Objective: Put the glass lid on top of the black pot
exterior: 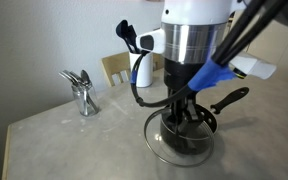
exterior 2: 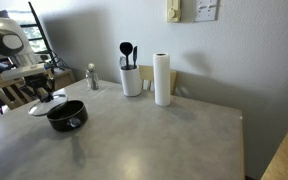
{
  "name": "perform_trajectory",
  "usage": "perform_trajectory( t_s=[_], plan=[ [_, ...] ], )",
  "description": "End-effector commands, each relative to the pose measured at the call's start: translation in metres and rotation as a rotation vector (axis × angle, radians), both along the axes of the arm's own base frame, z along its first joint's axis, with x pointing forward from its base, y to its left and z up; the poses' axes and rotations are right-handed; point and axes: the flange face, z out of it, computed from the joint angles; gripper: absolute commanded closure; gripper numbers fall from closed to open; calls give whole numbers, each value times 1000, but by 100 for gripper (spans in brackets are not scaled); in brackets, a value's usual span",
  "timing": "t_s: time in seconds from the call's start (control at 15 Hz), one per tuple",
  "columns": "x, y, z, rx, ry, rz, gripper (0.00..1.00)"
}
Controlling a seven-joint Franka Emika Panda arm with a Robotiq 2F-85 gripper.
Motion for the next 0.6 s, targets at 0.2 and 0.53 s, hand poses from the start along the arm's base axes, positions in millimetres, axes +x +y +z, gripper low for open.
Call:
perform_trajectory(
  t_s=[0.2,0.53],
  plan=[
    [12,-29,-7,22,-1,-22,60],
    [4,-11,-6,26,-1,-8,60]
  ],
)
